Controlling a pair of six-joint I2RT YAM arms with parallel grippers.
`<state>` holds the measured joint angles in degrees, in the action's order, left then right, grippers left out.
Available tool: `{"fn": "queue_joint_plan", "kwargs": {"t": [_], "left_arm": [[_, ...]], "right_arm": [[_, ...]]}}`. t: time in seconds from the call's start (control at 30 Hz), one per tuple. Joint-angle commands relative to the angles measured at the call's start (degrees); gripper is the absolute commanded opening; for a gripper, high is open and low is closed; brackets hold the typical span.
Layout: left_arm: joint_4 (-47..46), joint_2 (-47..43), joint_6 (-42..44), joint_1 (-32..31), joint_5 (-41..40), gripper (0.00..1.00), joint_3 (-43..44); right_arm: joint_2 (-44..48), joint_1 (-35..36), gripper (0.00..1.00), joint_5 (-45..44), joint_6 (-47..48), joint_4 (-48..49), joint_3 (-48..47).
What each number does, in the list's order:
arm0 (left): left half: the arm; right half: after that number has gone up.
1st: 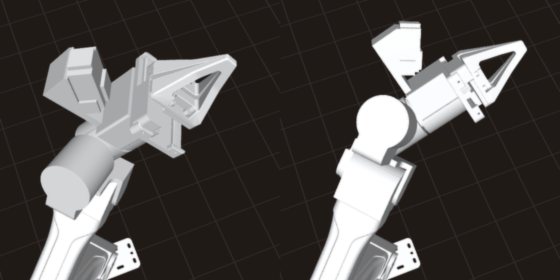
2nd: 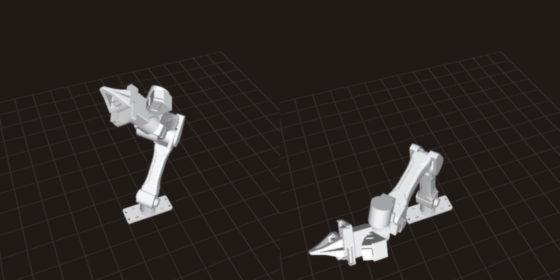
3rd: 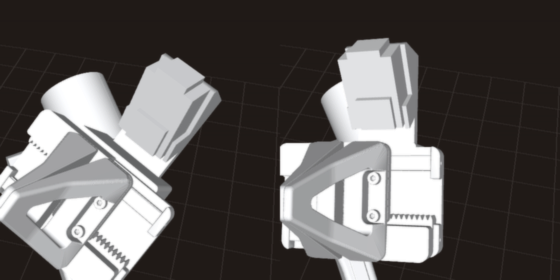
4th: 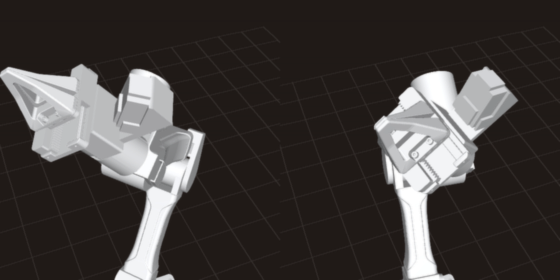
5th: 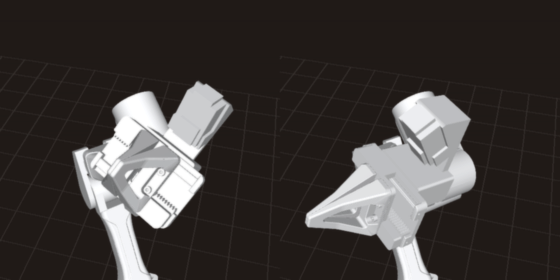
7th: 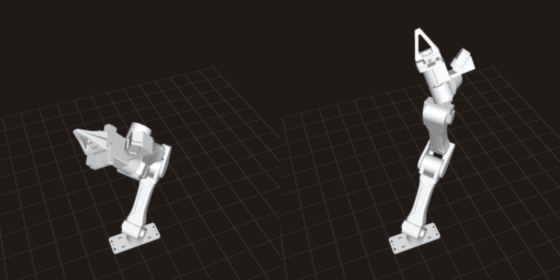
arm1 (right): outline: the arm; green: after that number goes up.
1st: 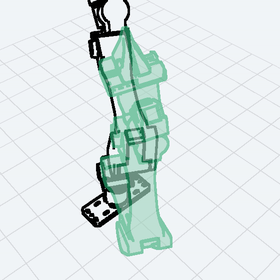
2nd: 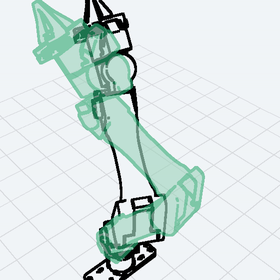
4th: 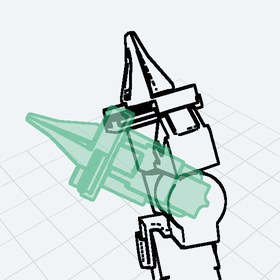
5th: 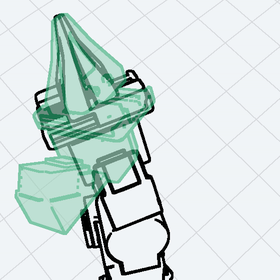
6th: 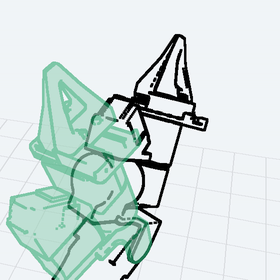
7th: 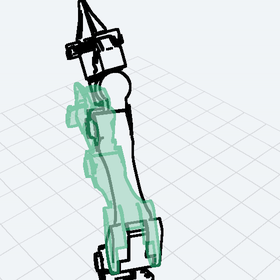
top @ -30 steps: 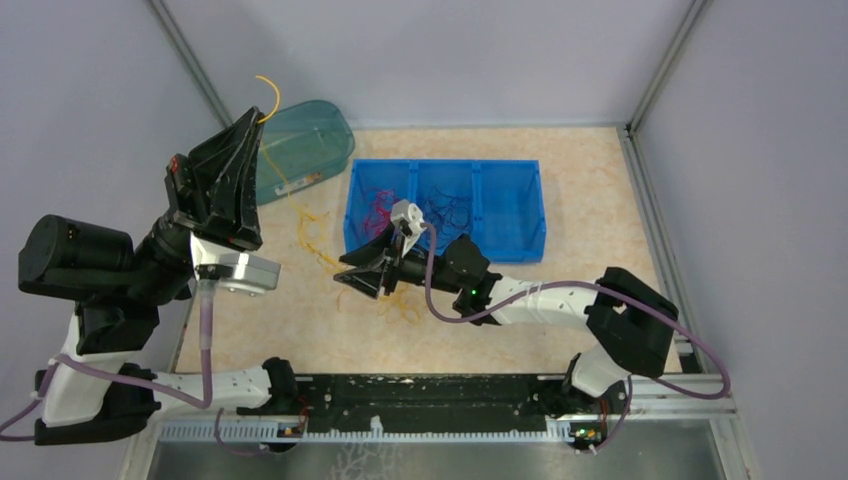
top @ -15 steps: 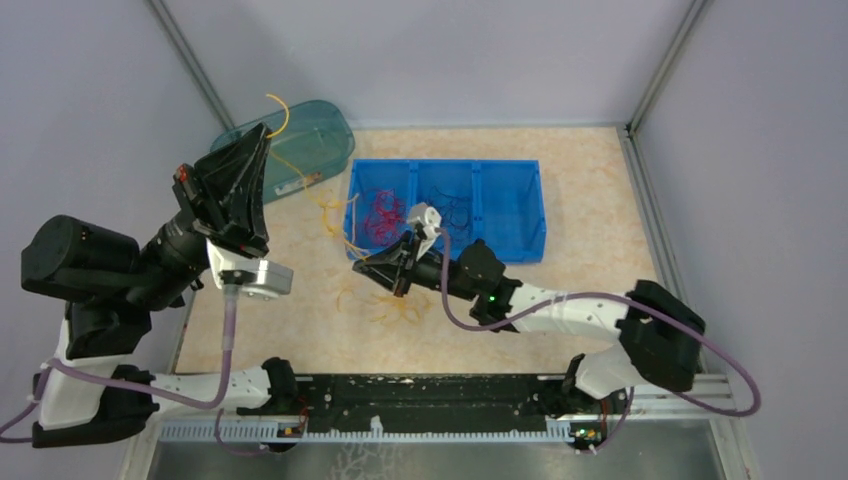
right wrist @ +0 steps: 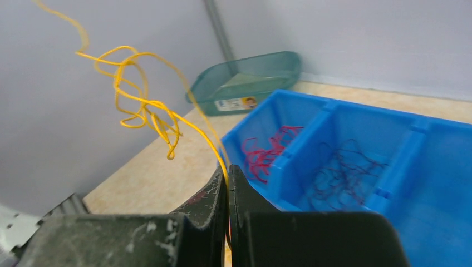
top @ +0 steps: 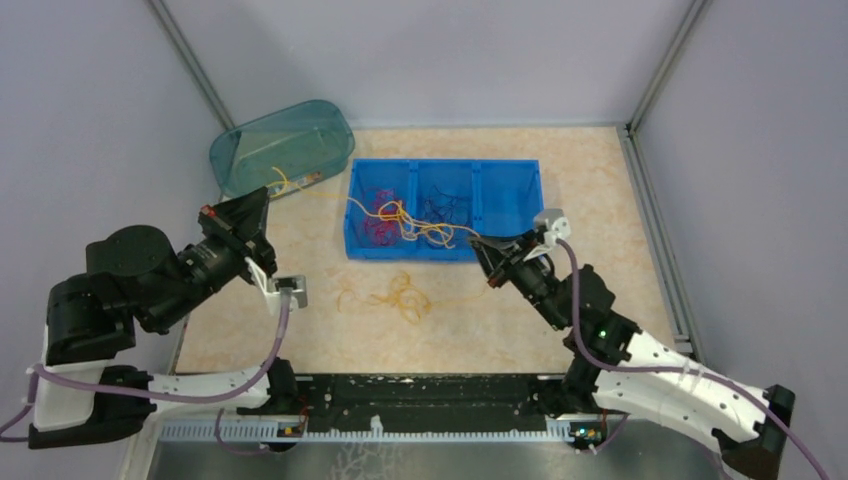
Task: Untangle the cables
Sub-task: Place the cable in the bin.
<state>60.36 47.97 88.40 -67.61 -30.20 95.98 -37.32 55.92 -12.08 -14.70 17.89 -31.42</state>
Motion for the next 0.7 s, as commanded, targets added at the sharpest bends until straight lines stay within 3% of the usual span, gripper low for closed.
{"fn": "queue_joint_plan", "kwargs": {"t": [0.0,0.1,0.27,0.37,0.53,0.67], "left_arm": [[7.4,0.2,-4.1,-0.8,-6.9,0.0,4.4],[11.8,2.5,-13.7,-1.0,-5.7,0.0,5.6],[7.3,8.2,-32.0,-1.0,-0.6,0.1,2.0],[6.2,11.9,-41.4,-0.8,-0.1,0.1,-0.4],[-6.1,3.9,-39.0,6.6,2.3,0.06,-17.8],[-7.9,-0.4,-34.5,18.8,7.8,0.04,-23.3]], "right_arm": [[5.9,-0.8,0.0,-16.1,1.8,-12.2,-0.5],[6.4,-0.9,0.0,-19.6,1.2,-13.7,-1.1],[0.4,-0.8,0.0,-13.8,-0.5,-10.0,-3.8],[-3.9,-0.9,0.0,-16.7,-2.9,-12.3,-7.6],[-1.7,-2.9,0.0,-25.7,-0.8,-16.1,-8.6],[2.1,-12.8,0.0,-27.1,2.2,-21.9,-8.7]]}}
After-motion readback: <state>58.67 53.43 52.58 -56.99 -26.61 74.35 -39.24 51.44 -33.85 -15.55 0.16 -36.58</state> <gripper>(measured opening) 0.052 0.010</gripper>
